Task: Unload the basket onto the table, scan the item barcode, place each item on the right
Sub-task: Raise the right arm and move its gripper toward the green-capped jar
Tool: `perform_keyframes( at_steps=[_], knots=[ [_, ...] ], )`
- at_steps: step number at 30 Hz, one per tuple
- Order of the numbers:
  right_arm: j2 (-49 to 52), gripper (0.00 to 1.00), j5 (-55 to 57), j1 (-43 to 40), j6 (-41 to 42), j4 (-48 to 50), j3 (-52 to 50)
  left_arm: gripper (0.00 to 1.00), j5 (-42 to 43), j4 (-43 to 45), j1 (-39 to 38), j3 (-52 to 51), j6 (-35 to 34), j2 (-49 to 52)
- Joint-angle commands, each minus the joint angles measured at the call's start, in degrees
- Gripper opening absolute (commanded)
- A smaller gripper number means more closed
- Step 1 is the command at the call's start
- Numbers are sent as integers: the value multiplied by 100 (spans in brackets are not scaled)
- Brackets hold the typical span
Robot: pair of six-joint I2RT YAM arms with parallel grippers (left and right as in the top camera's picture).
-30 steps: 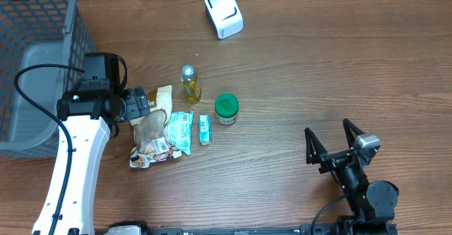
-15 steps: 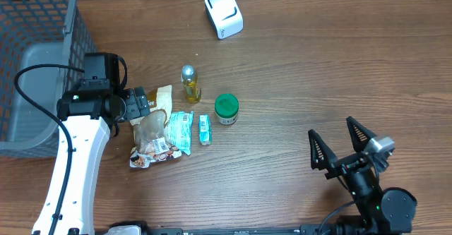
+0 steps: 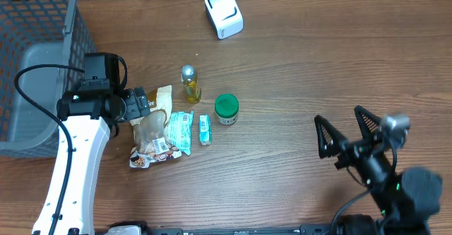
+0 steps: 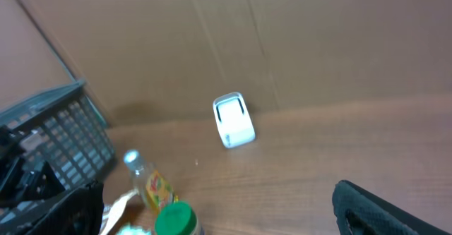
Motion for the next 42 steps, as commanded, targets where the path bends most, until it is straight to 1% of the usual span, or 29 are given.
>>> perform_keyframes(
  at_steps=[1, 9, 12, 14, 20, 25, 33, 42],
  knots=[
    [927, 100, -66, 26, 20, -529, 918, 99, 46, -7, 9, 127, 87, 9],
    [3095, 100, -127, 28, 20, -2319, 2562, 100, 46, -7, 9, 127, 87, 9],
    [3862, 100, -203, 28, 20, -2752, 2946, 100, 44, -7, 9, 127, 87, 9],
    [4282, 100, -444, 28, 17, -2870, 3062, 100, 46, -7, 9, 127, 87, 9],
    [5305, 100, -1366, 33, 17, -2844, 3069, 100, 46, -7, 9, 127, 87, 9],
    [5877, 100, -1401, 299, 15, -2822, 3067, 99, 46, -7, 9, 127, 87, 9],
    [6238, 100, -538, 1292, 20, -2415, 3067, 100, 46, -7, 9, 127, 87, 9],
    [6251, 100, 1257, 2870, 15, -1545, 3067, 100, 44, -7, 9, 127, 87, 9]
  ],
)
